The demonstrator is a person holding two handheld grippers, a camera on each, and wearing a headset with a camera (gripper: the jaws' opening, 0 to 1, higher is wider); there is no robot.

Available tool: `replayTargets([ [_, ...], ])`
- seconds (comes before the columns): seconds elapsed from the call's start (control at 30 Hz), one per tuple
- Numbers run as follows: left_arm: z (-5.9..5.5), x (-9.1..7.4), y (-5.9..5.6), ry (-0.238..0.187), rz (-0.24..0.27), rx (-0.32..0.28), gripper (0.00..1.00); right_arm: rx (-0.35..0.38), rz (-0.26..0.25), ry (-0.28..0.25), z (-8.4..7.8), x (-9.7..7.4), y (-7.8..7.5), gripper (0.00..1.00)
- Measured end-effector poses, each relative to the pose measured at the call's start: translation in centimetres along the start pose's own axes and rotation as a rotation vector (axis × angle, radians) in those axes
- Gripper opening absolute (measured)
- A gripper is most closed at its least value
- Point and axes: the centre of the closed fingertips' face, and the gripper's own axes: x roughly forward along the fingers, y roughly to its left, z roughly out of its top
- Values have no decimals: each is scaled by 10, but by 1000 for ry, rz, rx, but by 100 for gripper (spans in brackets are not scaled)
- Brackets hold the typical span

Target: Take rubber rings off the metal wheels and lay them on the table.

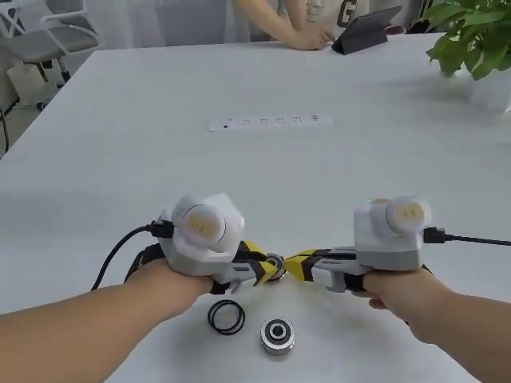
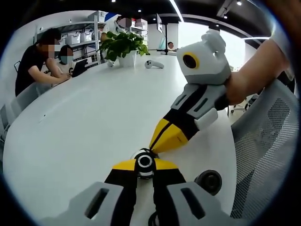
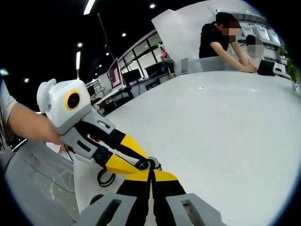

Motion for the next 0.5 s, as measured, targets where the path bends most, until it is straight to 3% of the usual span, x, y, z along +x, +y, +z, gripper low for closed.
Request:
replayTargets([
  [0.5,0,0,0,3,-5,7,7,22,61,-15,2,1,12,0],
])
